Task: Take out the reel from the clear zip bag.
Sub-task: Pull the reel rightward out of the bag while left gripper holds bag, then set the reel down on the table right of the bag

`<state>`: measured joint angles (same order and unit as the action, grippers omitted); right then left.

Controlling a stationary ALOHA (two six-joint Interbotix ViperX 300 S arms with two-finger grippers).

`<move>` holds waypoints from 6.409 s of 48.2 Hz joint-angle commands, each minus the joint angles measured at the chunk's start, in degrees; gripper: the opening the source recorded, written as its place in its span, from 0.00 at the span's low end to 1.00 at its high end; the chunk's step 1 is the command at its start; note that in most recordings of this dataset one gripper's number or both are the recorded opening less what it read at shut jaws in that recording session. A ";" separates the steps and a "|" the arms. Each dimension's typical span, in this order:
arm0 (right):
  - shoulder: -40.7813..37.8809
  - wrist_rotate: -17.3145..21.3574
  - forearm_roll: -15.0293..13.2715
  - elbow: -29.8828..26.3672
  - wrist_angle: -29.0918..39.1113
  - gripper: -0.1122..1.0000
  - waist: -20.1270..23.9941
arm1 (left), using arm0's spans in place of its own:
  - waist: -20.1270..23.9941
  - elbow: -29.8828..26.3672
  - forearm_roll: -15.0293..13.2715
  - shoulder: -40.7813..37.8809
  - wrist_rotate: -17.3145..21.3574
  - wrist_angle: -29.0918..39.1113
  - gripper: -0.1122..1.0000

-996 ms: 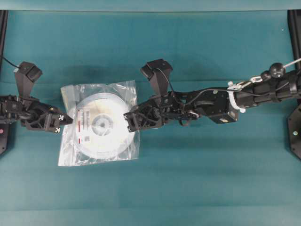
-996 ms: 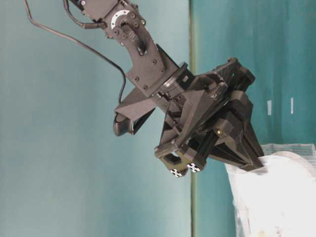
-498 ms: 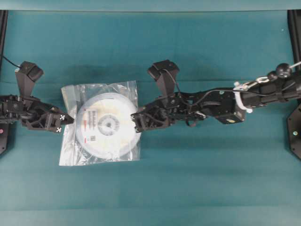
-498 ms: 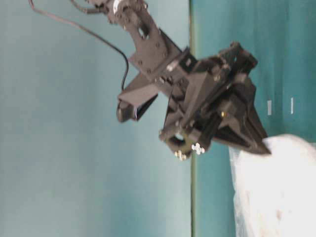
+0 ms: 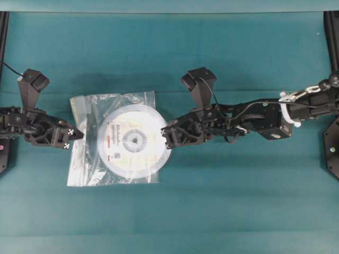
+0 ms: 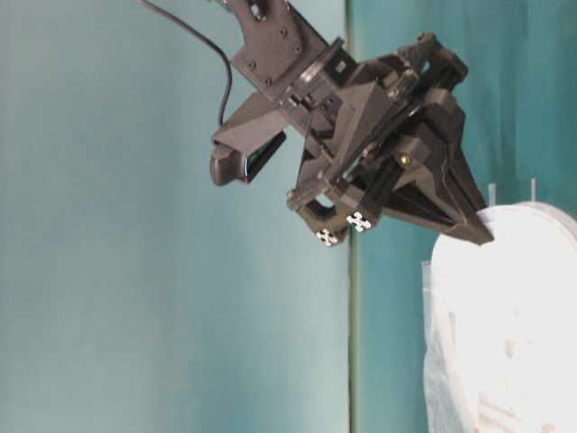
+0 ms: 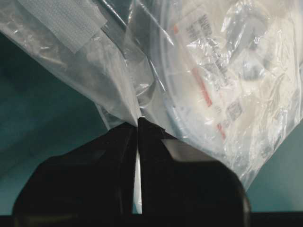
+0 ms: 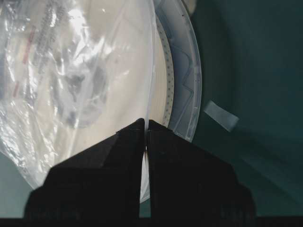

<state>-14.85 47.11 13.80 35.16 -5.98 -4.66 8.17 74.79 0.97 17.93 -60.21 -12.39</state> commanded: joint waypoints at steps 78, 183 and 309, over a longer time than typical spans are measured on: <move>11.87 0.26 3.69 15.29 -2.55 0.13 0.35 | 0.00 -0.79 0.18 0.00 0.44 -0.35 0.12; 23.38 0.26 6.77 29.18 -3.96 0.13 -0.88 | 0.00 -1.58 0.18 -0.88 0.44 -0.35 0.12; 34.80 -1.76 4.31 28.39 4.57 0.87 -2.46 | 0.00 -4.13 0.18 4.31 10.20 6.33 0.90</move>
<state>17.75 46.58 18.54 63.98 -1.23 -6.86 8.17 71.98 0.97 20.21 -52.38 -7.38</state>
